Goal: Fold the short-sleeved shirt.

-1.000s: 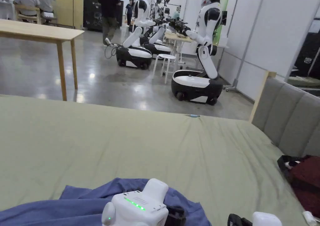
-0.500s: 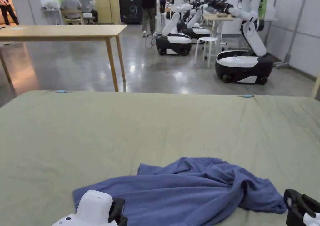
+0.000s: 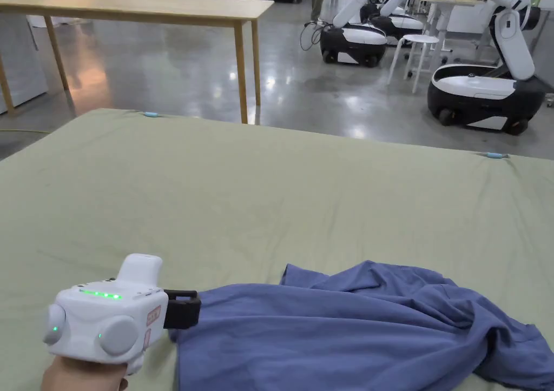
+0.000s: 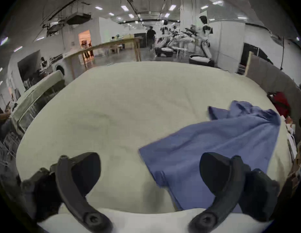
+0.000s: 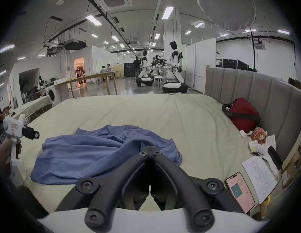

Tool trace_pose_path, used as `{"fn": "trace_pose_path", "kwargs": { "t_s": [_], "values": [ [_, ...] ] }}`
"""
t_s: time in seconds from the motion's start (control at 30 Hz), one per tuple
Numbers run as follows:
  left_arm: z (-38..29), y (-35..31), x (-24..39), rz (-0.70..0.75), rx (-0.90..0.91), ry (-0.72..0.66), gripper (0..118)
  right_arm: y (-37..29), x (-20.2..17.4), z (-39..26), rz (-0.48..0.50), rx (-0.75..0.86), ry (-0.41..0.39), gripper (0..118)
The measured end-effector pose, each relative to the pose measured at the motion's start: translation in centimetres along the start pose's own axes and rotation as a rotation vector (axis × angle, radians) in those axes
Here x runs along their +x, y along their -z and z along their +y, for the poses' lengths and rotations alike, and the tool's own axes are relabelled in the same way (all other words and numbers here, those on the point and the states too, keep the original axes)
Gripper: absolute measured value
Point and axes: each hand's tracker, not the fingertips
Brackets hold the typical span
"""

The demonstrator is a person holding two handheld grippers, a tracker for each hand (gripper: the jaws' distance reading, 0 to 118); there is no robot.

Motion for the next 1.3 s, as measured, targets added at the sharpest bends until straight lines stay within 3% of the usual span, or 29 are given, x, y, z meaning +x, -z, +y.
{"fn": "trace_pose_path", "kwargs": {
  "t_s": [0.07,0.1,0.13,0.2,0.23,0.3,0.37,0.4,0.47,0.5,0.53,0.63,0.67,0.77,0.8,0.83,0.87,0.9,0.93,1.07,1.3],
  "values": [
    [-3.2,2.9,0.1,0.045,-0.109,-0.011,117,0.7,0.4,0.1,-0.009,-0.013,-0.005,0],
    [3.4,4.4,-0.4,0.056,-0.139,0.001,117,1.1,0.6,0.1,-0.015,-0.022,-0.004,0],
    [3.2,5.5,-0.4,0.064,-0.156,0.007,116,1.5,0.9,0.2,-0.02,-0.033,-0.002,0],
    [2.3,7.3,-0.2,0.08,-0.205,0.003,106,2.6,1.7,0.0,-0.036,-0.057,-0.002,0],
    [4.7,4.4,2.0,0.078,-0.217,0.008,89,3.2,2.1,-0.1,-0.047,-0.074,-0.003,0],
    [4.3,3.4,3.3,0.042,-0.237,0.017,81,4.6,3.0,-0.4,-0.081,-0.124,-0.006,0],
    [4.6,4.3,2.5,0.04,-0.211,0.019,23,6.1,3.9,-0.9,-0.102,-0.156,-0.012,0],
    [4.9,3.4,2.8,0.008,-0.189,0.006,2,7.1,4.4,-1.2,-0.113,-0.174,-0.024,0],
    [5.3,1.8,3.5,0.042,-0.133,0.007,2,9.2,5.2,-1.8,-0.138,-0.206,-0.052,4],
    [5.5,3.3,3.4,0.015,-0.179,0.001,2,10.4,5.7,-2.0,-0.137,-0.217,-0.051,24],
    [5.9,2.9,3.4,-0.023,-0.169,-0.023,2,11.6,6.2,-2.2,-0.115,-0.244,-0.038,73],
    [6.6,2.3,3.2,-0.023,-0.143,-0.025,2,15.3,7.2,-2.9,-0.07,-0.361,0.005,114],
    [7.0,2.2,3.1,-0.025,-0.138,-0.025,2,16.2,7.4,-3.1,-0.072,-0.363,0.003,118],
    [7.3,1.7,3.5,-0.023,-0.104,-0.006,2,18.4,7.5,-3.3,-0.099,-0.431,-0.002,117],
    [7.5,1.7,3.5,-0.02,-0.1,0.002,2,18.7,7.7,-3.2,-0.052,-0.454,0.029,108],
    [7.6,1.9,3.4,-0.019,-0.097,0.008,2,18.9,8.0,-3.1,0.007,-0.46,0.057,64],
    [7.7,2.1,3.3,-0.017,-0.096,0.015,2,18.9,7.9,-3.1,0.015,-0.481,0.064,31],
    [7.3,1.4,4.4,-0.006,-0.09,0.034,2,18.3,7.5,-2.7,-0.064,-0.431,0.005,16],
    [7.3,1.5,4.3,-0.005,-0.089,0.039,2,17.9,7.4,-2.2,-0.008,-0.415,0.005,8],
    [7.9,0.3,4.9,0.022,-0.06,0.083,0,14.9,9.1,0.7,0.052,-0.33,0.139,7],
    [14.2,-5.7,3.5,-0.004,0.124,0.063,0,8.9,7.7,10.2,0.068,-0.119,0.01,7]
  ]
}}
